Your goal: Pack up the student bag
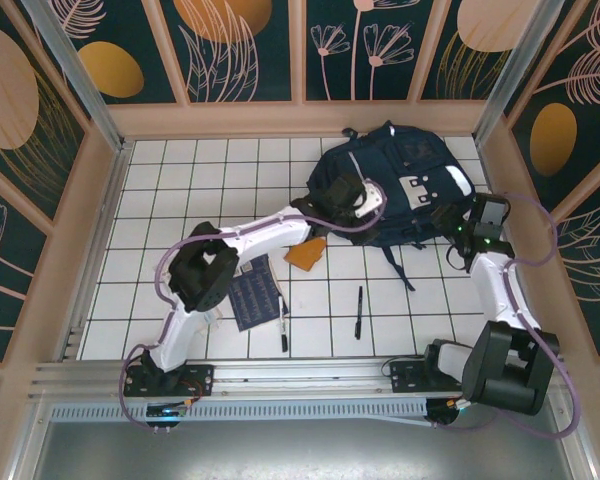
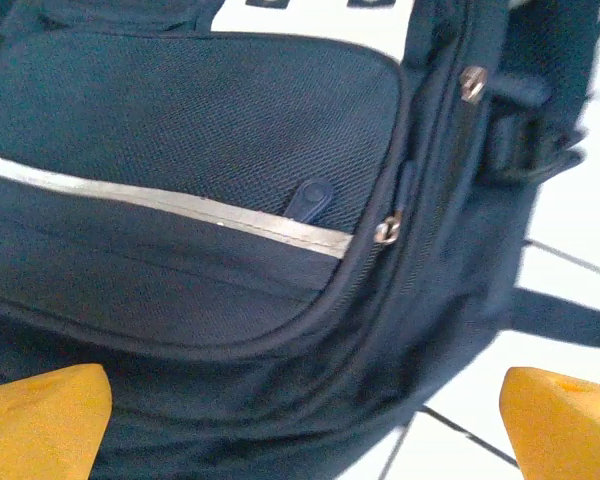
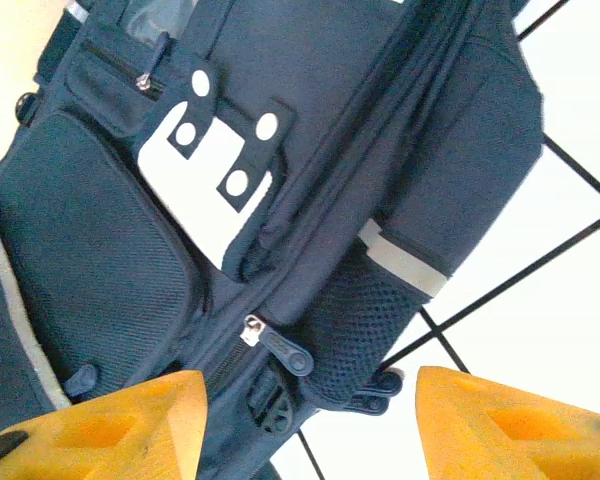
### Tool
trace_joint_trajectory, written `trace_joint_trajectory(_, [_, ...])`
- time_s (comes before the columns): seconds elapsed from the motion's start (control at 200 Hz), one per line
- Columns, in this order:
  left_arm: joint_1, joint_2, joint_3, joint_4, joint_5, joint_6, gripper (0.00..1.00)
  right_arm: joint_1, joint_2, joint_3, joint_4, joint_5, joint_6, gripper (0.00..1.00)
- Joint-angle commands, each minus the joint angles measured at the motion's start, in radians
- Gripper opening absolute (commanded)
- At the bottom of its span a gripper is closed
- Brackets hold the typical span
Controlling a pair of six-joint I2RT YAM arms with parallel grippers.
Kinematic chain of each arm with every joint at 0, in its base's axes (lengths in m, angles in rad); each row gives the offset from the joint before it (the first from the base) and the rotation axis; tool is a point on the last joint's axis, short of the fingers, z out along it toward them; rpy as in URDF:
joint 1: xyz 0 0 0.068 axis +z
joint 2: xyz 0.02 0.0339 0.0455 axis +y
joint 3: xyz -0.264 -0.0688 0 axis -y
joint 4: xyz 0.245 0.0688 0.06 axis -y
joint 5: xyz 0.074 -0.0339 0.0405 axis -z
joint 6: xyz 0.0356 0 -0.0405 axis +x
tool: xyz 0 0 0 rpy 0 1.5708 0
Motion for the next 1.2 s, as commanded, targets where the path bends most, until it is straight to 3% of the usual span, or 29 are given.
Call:
trace_joint_trajectory(0.0, [-0.014, 0.115, 0.083, 0.096, -0.264, 0.342, 0.99, -0.005, -0.054, -0.032, 0.024, -0.009, 0.024, 0.60])
trace_joint_trajectory(0.105, [-0.018, 0.281, 0.271, 0.075, -0.415, 0.398, 0.99, -0.005, -0.071, -0.065, 0.061, -0.087, 0.004, 0.60])
trace_joint_trajectory(0.18, [-0.017, 0.368, 0.449, -0.022, -0.425, 0.368, 0.99, -0.003, -0.070, -0.092, 0.087, -0.172, -0.022, 0.59])
trace_joint_trajectory(0.225, [-0.016, 0.361, 0.460, -0.021, -0.390, 0.349, 0.91, -0.004, -0.067, -0.109, 0.093, -0.205, -0.039, 0.59])
trace_joint_trajectory(0.245, [-0.018, 0.350, 0.448, -0.009, -0.380, 0.343, 0.84, -0.004, -0.064, -0.117, 0.093, -0.213, -0.048, 0.59])
trace_joint_trajectory(0.325, [-0.016, 0.299, 0.388, 0.035, -0.347, 0.346, 0.39, -0.003, -0.047, -0.148, 0.108, -0.223, -0.088, 0.59])
trace_joint_trajectory(0.365, [-0.015, 0.276, 0.374, 0.034, -0.330, 0.345, 0.14, -0.003, -0.028, -0.154, 0.114, -0.237, -0.110, 0.59])
trace_joint_trajectory(0.38, [-0.013, 0.267, 0.375, 0.027, -0.319, 0.342, 0.00, -0.003, -0.020, -0.154, 0.118, -0.243, -0.119, 0.59])
trace_joint_trajectory(0.571, [0.003, 0.125, 0.359, -0.016, -0.241, 0.287, 0.00, 0.017, 0.127, -0.105, 0.170, -0.412, -0.194, 0.52])
trace_joint_trajectory(0.716, [0.024, 0.071, 0.413, -0.086, -0.231, 0.261, 0.00, 0.073, 0.220, -0.079, 0.217, -0.345, -0.254, 0.48])
trace_joint_trajectory(0.896, [0.059, 0.076, 0.556, -0.242, -0.154, 0.188, 0.00, 0.120, 0.277, -0.062, 0.252, -0.352, -0.338, 0.39])
trace_joint_trajectory(1.091, [0.059, 0.099, 0.647, -0.329, -0.118, 0.192, 0.00, 0.187, 0.211, -0.091, 0.323, -0.345, -0.377, 0.46])
trace_joint_trajectory(1.196, [0.059, 0.115, 0.693, -0.365, -0.110, 0.192, 0.00, 0.203, 0.180, -0.104, 0.343, -0.309, -0.373, 0.44])
